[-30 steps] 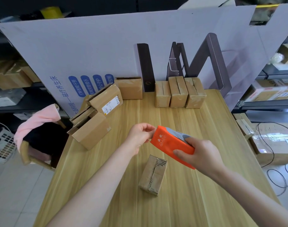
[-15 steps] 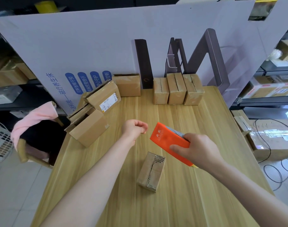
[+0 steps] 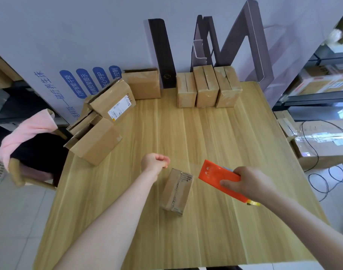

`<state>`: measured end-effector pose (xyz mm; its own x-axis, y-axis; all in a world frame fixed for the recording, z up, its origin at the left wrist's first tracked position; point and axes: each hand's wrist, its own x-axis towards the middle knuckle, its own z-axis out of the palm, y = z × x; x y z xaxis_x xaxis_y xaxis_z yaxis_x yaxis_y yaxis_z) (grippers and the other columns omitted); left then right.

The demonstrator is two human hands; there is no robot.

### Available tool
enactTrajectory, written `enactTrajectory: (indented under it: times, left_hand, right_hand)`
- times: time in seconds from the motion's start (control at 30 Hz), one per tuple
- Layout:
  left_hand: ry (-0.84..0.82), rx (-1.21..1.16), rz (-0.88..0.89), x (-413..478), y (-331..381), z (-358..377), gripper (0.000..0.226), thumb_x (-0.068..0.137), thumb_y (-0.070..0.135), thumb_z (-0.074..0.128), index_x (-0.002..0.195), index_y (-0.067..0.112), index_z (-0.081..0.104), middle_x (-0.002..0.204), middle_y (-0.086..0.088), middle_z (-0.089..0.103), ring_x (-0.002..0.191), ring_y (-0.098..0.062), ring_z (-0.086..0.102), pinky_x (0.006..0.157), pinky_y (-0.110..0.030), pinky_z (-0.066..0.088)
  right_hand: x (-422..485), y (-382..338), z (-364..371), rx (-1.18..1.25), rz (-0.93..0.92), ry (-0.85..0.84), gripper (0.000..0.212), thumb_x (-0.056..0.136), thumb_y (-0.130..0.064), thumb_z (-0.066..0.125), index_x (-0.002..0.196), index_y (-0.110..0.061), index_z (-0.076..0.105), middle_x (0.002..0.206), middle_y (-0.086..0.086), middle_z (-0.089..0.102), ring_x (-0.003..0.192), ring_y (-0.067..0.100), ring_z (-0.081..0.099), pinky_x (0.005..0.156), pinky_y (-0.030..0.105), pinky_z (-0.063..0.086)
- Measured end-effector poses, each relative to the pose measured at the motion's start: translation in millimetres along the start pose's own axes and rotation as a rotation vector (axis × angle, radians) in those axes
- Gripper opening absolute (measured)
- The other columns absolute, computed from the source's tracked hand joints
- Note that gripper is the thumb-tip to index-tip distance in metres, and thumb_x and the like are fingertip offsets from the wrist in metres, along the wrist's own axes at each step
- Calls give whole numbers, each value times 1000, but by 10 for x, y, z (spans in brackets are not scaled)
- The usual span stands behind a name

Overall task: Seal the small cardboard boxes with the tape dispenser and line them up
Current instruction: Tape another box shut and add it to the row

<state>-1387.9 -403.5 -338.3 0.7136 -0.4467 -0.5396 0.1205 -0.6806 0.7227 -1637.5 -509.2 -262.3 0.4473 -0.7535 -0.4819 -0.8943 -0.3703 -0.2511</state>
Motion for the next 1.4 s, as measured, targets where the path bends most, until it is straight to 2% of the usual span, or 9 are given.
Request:
enactTrajectory:
  times: [0.2,0.33,0.5,0.67,0.87,1.03,1.13,1.27,1.4]
  left_hand:
    - [10,74,-18,162,-236,140,15,81,12,75,72,20,67,74,-1,71,77,-16,69,83,-32,52]
    - [38,56,-25,155,-327,271,15,84,15,72,72,20,67,79,-1,72,80,-17,69,74,-25,46]
    - [137,154,19,78,-494,437,18,93,23,60,104,21,74,113,3,70,103,-18,64,79,-20,41]
    - [220,15,-46,-28,-641,570,46,99,29,49,143,15,43,138,-2,54,126,-23,51,106,-38,41]
    - [260,-225,100,-305,-777,634,28,97,26,53,118,13,67,115,6,66,101,-3,57,86,-16,41]
    - [210,-148,239,-233,-904,623,31,99,24,50,122,10,65,119,4,66,110,-3,57,95,-21,45]
    - [135,-96,222,-207,-890,618,33,101,24,43,126,10,61,122,6,62,115,-7,55,98,-22,42]
    - [179,-173,137,-200,-891,596,20,100,23,46,112,12,58,107,6,60,102,-12,56,81,-18,38]
    - [248,-184,73,-370,-986,673,13,96,28,54,92,15,54,90,9,59,84,-9,56,65,-10,38]
  right_hand:
    - [206,-33,220,-68,31,-21,42,77,-61,61,90,-21,63,73,-9,58,68,13,59,47,22,36]
    - [289,-82,312,-98,47,-40,42,78,-61,59,89,-20,61,76,-7,61,68,14,61,51,22,43]
    - [340,-206,426,-135,33,-27,39,79,-59,58,82,-19,58,72,-7,59,68,15,61,54,23,44]
    - [329,-239,464,-180,10,27,37,80,-57,56,83,-20,59,74,-6,61,72,16,63,60,25,48]
    - [326,-322,480,-199,-5,42,36,81,-56,54,85,-21,62,70,-6,61,69,16,63,57,24,46]
    - [367,-490,484,-315,-63,76,28,86,-50,51,94,-25,59,73,-7,58,71,18,61,53,24,39]
    - [459,-599,620,-341,-125,64,30,87,-47,50,114,-39,61,81,-7,64,82,21,66,65,26,45]
    - [464,-524,657,-158,-37,1,40,85,-49,55,125,-48,54,81,-4,60,89,22,66,63,25,40]
    - [395,-367,507,10,77,192,37,82,-57,57,105,-28,65,71,-2,58,75,26,61,61,28,44]
